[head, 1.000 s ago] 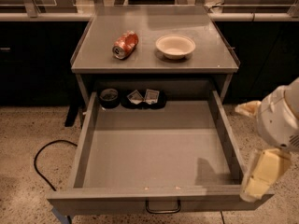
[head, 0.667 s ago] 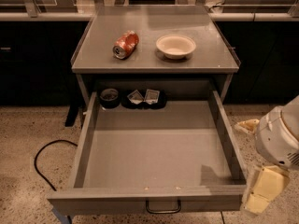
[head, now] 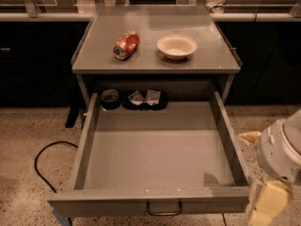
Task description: Close top drawer
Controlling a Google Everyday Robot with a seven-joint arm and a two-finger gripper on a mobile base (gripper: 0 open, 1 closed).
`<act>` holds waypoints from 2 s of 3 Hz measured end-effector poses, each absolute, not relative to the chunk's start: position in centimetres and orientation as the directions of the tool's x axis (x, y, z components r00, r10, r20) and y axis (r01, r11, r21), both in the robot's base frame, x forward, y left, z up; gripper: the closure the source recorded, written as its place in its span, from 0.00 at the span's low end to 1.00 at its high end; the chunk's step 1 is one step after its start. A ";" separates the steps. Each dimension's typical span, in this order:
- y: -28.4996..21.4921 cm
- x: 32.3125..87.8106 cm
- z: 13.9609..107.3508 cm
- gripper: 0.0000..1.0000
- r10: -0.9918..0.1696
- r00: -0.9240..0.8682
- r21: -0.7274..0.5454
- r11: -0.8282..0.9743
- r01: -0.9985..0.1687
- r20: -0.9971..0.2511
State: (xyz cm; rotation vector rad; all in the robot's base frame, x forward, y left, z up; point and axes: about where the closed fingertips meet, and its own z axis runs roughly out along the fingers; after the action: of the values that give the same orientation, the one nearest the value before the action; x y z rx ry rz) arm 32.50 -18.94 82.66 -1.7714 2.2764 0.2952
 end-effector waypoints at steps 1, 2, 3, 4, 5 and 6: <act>-18.9 28.0 80.3 0.00 -0.920 -0.228 0.072 0.217 -0.974 -0.319; -19.1 24.0 77.8 0.00 -0.910 -0.231 0.153 0.189 -0.970 -0.345; -19.1 22.1 75.0 0.00 -0.890 -0.238 0.241 0.152 -0.959 -0.388; -17.4 22.2 72.0 0.00 -0.887 -0.204 0.306 0.076 -0.949 -0.414; -14.0 23.2 69.5 0.00 -0.889 -0.131 0.339 -0.028 -0.940 -0.438; -11.1 24.1 68.1 0.00 -0.888 -0.068 0.351 -0.108 -0.930 -0.455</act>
Offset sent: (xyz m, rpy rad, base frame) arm -0.1367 -0.0056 -0.0813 0.1376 0.2319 0.0840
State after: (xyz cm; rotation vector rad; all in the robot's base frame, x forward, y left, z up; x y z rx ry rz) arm 24.14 -11.06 68.15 -2.0938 2.0486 0.9194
